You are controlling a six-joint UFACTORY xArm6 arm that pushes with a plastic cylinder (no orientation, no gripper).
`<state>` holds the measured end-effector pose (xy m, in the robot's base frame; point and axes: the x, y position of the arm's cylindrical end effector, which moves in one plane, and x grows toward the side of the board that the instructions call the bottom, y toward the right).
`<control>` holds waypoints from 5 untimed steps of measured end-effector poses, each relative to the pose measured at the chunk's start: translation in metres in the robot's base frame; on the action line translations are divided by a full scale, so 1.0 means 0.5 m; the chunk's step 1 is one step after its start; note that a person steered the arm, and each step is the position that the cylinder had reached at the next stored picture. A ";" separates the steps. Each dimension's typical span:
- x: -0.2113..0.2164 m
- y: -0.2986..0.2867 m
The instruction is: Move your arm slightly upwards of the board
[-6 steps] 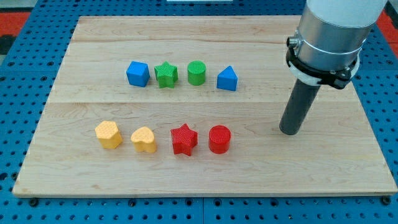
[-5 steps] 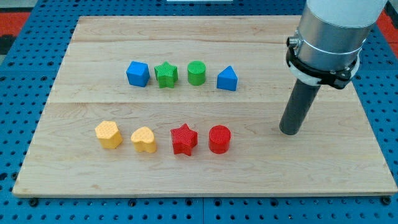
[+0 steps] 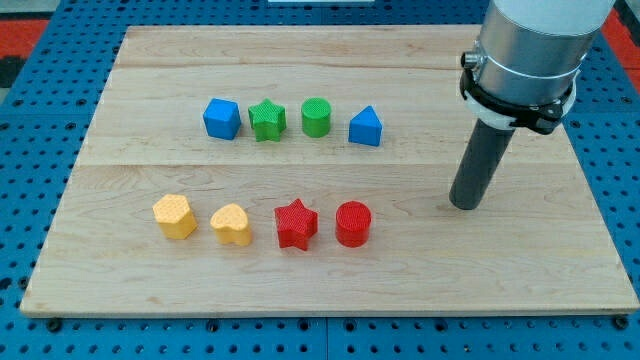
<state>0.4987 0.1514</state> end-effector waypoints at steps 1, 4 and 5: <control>-0.024 -0.005; -0.035 -0.012; -0.035 0.000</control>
